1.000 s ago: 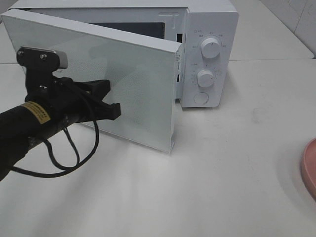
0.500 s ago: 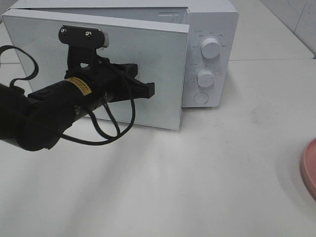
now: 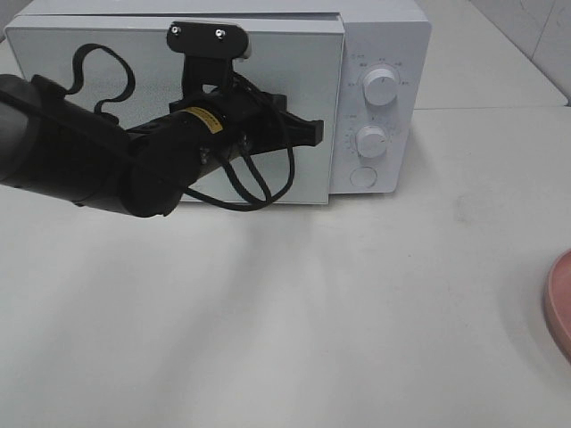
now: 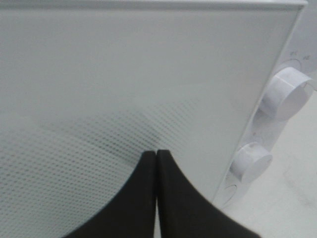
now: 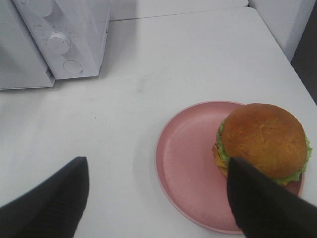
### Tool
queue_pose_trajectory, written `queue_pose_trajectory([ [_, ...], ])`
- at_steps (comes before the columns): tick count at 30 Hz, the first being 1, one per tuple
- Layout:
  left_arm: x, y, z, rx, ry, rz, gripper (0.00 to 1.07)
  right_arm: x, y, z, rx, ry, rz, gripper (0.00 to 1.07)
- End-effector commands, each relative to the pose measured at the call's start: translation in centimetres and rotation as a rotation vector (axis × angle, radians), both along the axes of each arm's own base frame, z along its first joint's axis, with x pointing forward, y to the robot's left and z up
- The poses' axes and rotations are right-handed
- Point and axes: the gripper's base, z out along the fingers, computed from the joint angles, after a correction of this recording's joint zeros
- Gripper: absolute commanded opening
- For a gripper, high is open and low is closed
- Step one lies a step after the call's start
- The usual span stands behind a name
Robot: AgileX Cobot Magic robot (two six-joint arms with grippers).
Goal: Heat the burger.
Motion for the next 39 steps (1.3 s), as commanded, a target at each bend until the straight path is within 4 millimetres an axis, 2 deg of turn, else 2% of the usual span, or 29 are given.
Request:
queue_pose_trajectory([
  [1,1.4,-0.8,0.7,-0.019,-0.033,0.03,0.0,-0.4,0.0,-0.1,-0.005,-0.03,-0.005,0.75],
  [10,3.4,-2.2,1.0,-0.053,-0.043,0.058,0.0,-0.4,0.0,-0.1,-0.005,-0.03,-0.005,0.75],
  [16,3.5,-2.4,1.0,-0.011,-0.053,0.041,0.0,-0.4,0.0,-0.1,-0.005,-0.03,-0.005,0.75],
  [21,1.6,-3.8,1.0,0.087,0.028,-0.072,0.0,-0.4,0.0,-0.1,-0.005,-0.03,-0.005,0.75],
  [27,-0.4,-4.1,1.4,0.172,0.145,-0.169,0.0,-0.4,0.0,-0.1,-0.005,-0.03,-0.005,0.75],
  [31,-1.3,-3.9,1.7,0.208,0.235,-0.213,0.08,-0.4,0.0,-0.1,-0.005,-0.03,-0.005,0.75],
  [33,-2.4,-3.6,2.2,0.253,0.336,-0.269,0.32,-0.4,0.0,-0.1,-0.005,-0.03,-0.005,0.75],
  [34,-2.4,-3.6,2.2,0.253,0.336,-0.269,0.32,-0.4,0.0,-0.1,-0.005,-0.03,-0.005,0.75],
  [35,-3.0,-3.4,2.4,0.28,0.395,-0.3,0.58,-0.4,0.0,-0.1,-0.005,-0.03,-0.005,0.75],
  [36,-3.4,-3.3,2.5,0.293,0.427,-0.316,0.72,-0.4,0.0,-0.1,-0.005,-0.03,-0.005,0.75],
  [37,-3.4,-3.3,2.5,0.293,0.427,-0.316,0.72,-0.4,0.0,-0.1,-0.005,-0.03,-0.005,0.75],
  [38,-4.1,-3.0,2.7,0.322,0.488,-0.348,0.93,-0.4,0.0,-0.1,-0.005,-0.03,-0.005,0.75],
  [39,-4.1,-3.0,2.7,0.322,0.488,-0.348,0.93,-0.4,0.0,-0.1,-0.005,-0.03,-0.005,0.75],
])
